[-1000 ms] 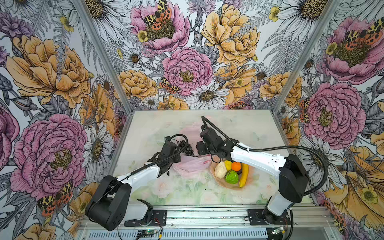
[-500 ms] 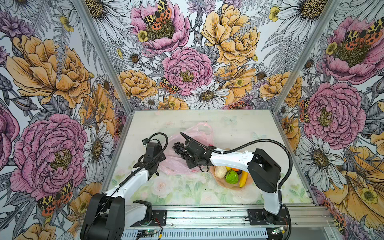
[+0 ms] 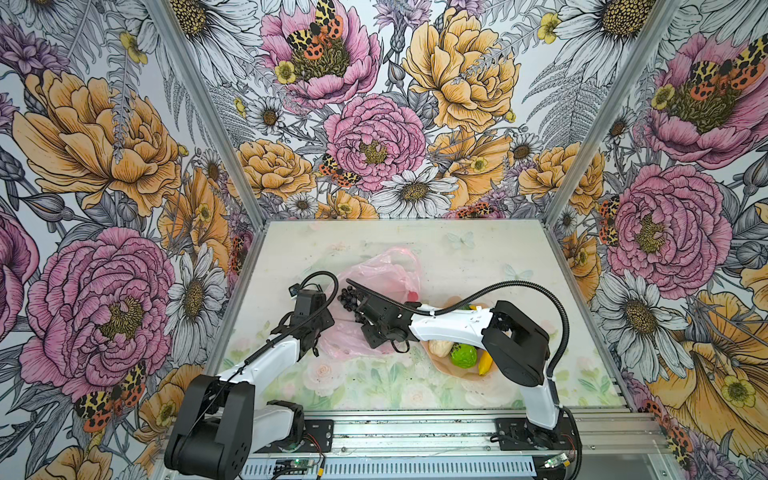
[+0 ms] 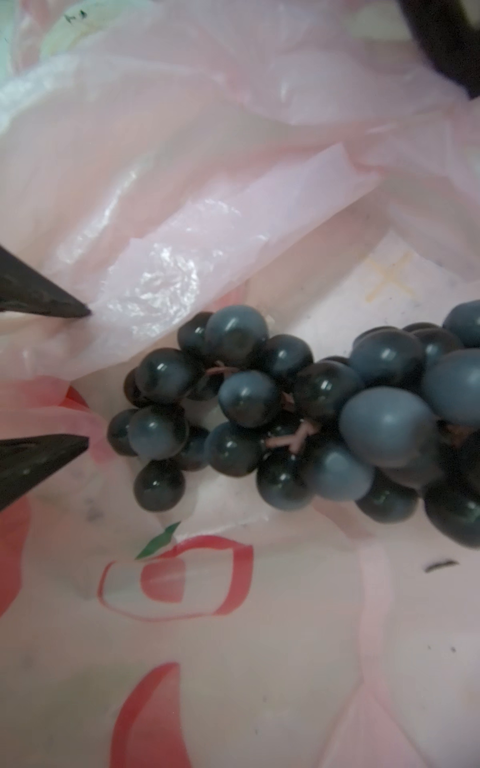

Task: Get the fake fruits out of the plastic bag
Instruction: 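Lower the open right gripper into the bag over the black grapes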

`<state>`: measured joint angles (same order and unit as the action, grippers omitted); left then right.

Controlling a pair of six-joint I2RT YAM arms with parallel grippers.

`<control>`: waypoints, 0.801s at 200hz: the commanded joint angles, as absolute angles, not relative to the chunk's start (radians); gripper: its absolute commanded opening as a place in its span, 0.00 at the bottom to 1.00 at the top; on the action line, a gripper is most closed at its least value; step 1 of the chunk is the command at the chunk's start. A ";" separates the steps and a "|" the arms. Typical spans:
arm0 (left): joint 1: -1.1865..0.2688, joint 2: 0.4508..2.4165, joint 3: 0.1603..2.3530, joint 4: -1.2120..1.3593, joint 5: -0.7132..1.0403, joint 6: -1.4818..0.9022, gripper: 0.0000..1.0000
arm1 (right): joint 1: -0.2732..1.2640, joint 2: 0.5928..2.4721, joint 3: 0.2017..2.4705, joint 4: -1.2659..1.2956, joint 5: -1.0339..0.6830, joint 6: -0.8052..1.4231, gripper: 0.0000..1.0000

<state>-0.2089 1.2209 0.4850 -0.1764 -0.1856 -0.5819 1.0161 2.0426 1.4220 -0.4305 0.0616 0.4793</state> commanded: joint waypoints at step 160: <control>-0.261 1.262 0.537 -0.132 -0.191 -0.543 0.10 | 0.884 2.254 1.772 -0.374 0.025 0.399 0.85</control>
<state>-0.2535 1.2549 0.5148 -0.1684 -0.1860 -0.5671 0.9016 2.1868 1.7069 -0.3737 0.0208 0.4427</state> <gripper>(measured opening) 0.099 0.850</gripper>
